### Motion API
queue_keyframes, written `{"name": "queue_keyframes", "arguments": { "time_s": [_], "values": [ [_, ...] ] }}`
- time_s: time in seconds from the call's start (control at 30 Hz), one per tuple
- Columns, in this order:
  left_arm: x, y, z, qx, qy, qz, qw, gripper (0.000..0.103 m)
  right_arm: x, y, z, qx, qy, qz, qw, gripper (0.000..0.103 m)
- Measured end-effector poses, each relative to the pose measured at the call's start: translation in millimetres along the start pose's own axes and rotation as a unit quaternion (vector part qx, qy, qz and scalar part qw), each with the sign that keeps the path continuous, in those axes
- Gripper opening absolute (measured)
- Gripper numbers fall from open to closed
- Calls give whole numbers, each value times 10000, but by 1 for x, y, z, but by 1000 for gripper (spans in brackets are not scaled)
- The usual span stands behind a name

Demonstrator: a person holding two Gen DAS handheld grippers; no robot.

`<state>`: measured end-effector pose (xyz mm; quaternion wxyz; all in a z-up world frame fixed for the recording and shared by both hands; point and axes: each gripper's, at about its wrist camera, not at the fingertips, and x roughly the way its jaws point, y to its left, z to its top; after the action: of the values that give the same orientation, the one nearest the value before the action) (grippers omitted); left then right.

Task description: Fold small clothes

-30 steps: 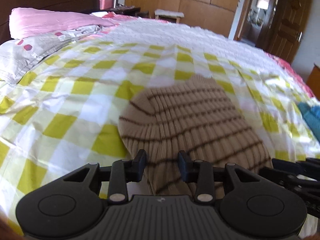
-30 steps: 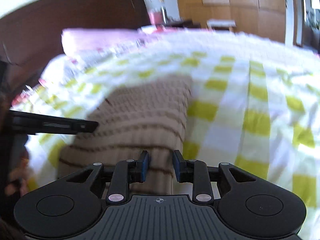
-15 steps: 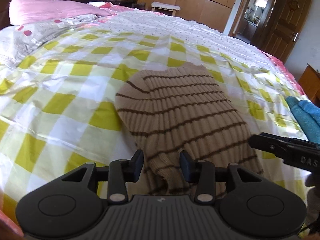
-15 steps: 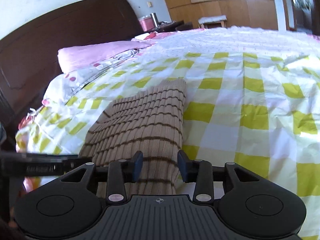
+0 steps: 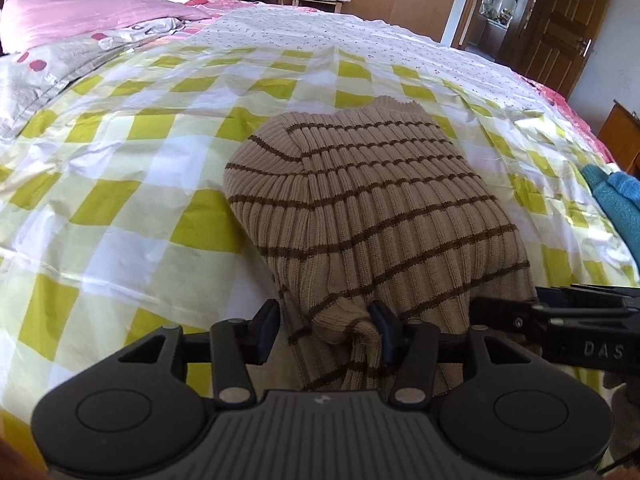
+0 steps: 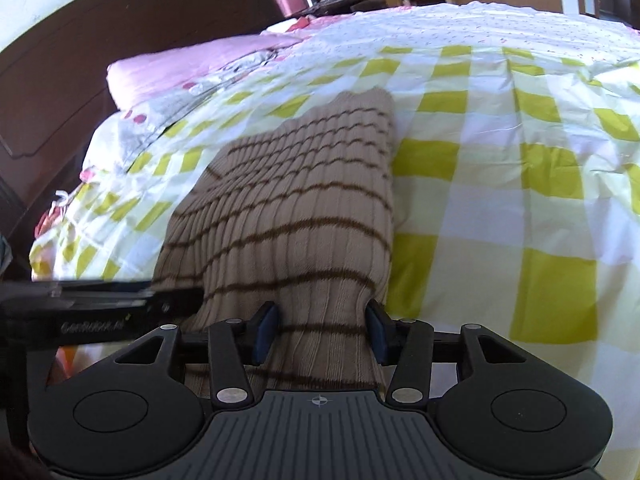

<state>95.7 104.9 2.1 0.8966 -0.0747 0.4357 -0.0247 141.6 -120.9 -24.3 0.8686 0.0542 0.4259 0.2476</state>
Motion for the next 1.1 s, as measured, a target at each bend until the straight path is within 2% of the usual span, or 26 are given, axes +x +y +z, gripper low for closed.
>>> {"name": "queue_keyframes", "arguments": {
  "time_s": [0.1,0.27,0.43,0.63,1.0,1.1],
  "values": [
    [0,2,0,44,4,40,10000,60,-1,12,-5,-327,-48,-202,9993,47],
    [-3,-3,-1,175,-38,137,9997,60,-12,13,-3,-214,-125,-275,9993,48],
    [-8,-8,-1,336,-68,253,9991,60,-29,24,-6,-552,-385,-502,9965,48],
    [-8,-12,-2,494,-28,429,9979,65,-15,29,-15,-660,-120,-753,9949,47],
    [-9,-17,-3,575,-9,574,9967,68,-27,30,-13,-592,-263,-754,9950,47],
    [-10,-18,-4,590,-8,638,9962,72,-27,30,-14,-602,-225,-795,9948,47]
  ]
}}
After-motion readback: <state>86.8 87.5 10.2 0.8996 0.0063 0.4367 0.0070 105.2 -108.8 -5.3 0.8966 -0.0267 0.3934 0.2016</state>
